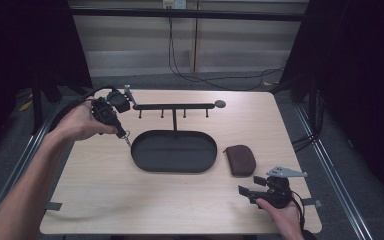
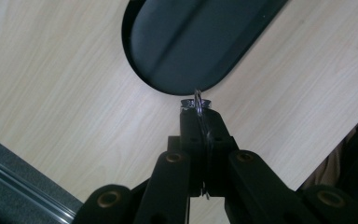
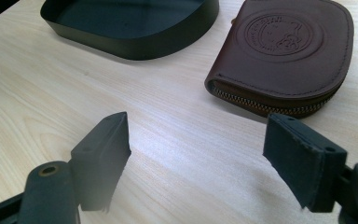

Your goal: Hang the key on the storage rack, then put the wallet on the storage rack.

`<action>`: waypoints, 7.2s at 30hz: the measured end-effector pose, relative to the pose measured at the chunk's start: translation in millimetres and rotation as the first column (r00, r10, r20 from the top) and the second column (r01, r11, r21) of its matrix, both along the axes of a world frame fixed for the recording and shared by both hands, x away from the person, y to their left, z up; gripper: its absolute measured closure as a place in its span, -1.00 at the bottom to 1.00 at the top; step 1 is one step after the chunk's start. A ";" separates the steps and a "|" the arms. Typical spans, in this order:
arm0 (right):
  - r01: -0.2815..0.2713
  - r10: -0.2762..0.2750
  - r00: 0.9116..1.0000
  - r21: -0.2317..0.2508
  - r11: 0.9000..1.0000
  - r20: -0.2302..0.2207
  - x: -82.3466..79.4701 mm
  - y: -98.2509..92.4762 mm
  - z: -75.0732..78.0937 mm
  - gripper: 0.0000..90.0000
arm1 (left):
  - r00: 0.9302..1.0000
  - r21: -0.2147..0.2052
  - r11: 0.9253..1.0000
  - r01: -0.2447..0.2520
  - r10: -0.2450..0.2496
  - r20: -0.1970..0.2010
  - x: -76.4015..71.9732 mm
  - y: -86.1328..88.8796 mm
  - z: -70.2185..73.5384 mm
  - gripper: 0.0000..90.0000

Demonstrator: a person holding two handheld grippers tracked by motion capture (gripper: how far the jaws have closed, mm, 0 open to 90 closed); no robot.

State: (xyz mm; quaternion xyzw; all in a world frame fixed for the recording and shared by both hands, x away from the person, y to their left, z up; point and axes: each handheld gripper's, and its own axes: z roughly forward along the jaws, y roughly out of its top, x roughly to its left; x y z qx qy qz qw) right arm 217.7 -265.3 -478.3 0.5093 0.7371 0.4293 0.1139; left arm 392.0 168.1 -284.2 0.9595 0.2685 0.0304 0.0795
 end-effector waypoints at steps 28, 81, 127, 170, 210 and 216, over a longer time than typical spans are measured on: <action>-0.007 0.007 1.000 -0.005 1.000 -0.014 0.5 -0.1 -0.8 -0.52 | 0.999 0.002 0.999 -0.043 0.043 -0.029 42.1 -24.8 7.3 0.98; -0.020 0.020 0.999 -0.014 1.000 -0.028 3.0 2.9 -2.2 -0.53 | 0.986 -0.044 0.985 -0.167 0.168 0.001 57.4 -1.1 -8.5 0.82; -0.007 0.006 1.000 -0.023 1.000 -0.025 3.4 4.6 -1.7 -0.54 | 0.916 -0.448 0.866 -0.222 0.342 0.207 -54.7 74.8 -61.0 -0.04; 0.052 -0.053 0.998 -0.066 0.997 -0.021 39.9 4.3 39.5 -0.58 | 0.897 -0.555 0.783 -0.282 0.420 0.136 -154.7 95.5 -176.0 -0.51; -0.084 -0.099 0.873 -0.347 0.934 -0.477 159.7 16.6 26.4 -0.61 | 0.945 -0.566 0.810 -0.157 0.289 0.152 -160.8 82.9 -187.7 -0.63; -0.100 -0.106 0.854 -0.361 0.927 -0.510 165.2 22.2 17.6 -0.77 | 0.948 -0.562 0.812 -0.158 0.283 0.142 -158.8 83.3 -188.2 -0.63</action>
